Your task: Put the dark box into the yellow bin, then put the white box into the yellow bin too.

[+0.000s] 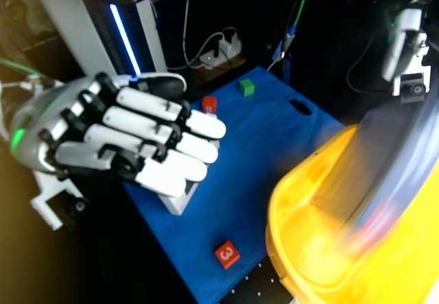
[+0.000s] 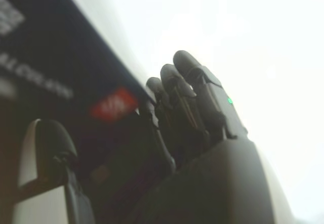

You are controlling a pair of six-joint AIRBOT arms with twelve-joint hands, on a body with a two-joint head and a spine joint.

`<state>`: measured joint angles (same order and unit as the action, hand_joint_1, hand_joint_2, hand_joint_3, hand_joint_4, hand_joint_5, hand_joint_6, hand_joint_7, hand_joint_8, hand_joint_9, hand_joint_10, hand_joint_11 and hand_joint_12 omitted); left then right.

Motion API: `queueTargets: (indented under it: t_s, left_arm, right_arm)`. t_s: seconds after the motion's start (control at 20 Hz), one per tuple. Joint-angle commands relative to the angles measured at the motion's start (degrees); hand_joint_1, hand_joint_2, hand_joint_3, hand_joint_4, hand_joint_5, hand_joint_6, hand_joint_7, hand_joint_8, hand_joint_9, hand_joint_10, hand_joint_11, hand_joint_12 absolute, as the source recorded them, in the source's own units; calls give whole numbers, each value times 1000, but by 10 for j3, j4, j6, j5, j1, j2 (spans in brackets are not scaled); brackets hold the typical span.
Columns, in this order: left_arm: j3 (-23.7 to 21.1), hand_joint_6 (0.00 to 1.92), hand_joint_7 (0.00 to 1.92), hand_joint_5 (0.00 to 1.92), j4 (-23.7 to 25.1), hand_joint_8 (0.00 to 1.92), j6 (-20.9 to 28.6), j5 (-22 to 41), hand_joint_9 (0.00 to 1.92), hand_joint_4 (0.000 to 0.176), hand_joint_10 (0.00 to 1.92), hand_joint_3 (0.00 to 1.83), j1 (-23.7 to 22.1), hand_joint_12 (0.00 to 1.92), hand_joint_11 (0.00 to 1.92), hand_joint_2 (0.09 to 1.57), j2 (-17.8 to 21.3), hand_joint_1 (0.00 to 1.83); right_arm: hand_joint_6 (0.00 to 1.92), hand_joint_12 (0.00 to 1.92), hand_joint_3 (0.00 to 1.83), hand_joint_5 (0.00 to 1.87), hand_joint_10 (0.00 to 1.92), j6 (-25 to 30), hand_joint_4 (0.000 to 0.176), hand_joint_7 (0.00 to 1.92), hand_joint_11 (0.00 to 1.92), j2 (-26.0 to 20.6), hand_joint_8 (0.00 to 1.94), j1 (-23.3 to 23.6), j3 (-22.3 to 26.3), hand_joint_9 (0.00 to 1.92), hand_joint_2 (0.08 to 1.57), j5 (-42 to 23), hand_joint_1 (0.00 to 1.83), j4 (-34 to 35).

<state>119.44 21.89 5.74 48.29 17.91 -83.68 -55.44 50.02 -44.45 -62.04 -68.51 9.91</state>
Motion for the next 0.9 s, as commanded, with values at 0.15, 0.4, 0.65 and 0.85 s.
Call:
queueTargets:
  t_s: [0.15, 0.4, 0.65, 0.85]
  left_arm:
    - [-13, 0, 338, 403, -29, 2, 8, 57, 335, 122, 5, 0, -11, 682, 96, 843, 18, 1035]
    - [-34, 0, 440, 233, -28, 11, 8, 55, 538, 50, 39, 1, -11, 1114, 108, 904, 43, 1011]
    - [-54, 61, 159, 198, -35, 7, -2, 52, 257, 0, 10, 30, -2, 949, 1, 1417, 67, 205]
    - [-57, 10, 697, 257, -49, 1505, -5, 53, 949, 4, 1871, 13, 18, 1913, 975, 1247, 77, 1296]
  right_arm:
    - [1, 597, 1, 478, 1, 8, 0, 535, 74, 1, 1, 7, 1, 443, 1037, -57, 52, 4]
    - [0, 377, 5, 399, 0, 22, 0, 496, 171, -10, 0, 7, 9, 429, 923, -41, 80, 2]
    - [0, 250, 0, 139, 0, 48, 89, 303, 121, -15, 0, 7, 14, 252, 847, -41, 74, 1]
    - [0, 449, 0, 0, 0, 57, 75, 232, 141, -14, 0, 7, 22, 186, 817, -40, 71, 0]
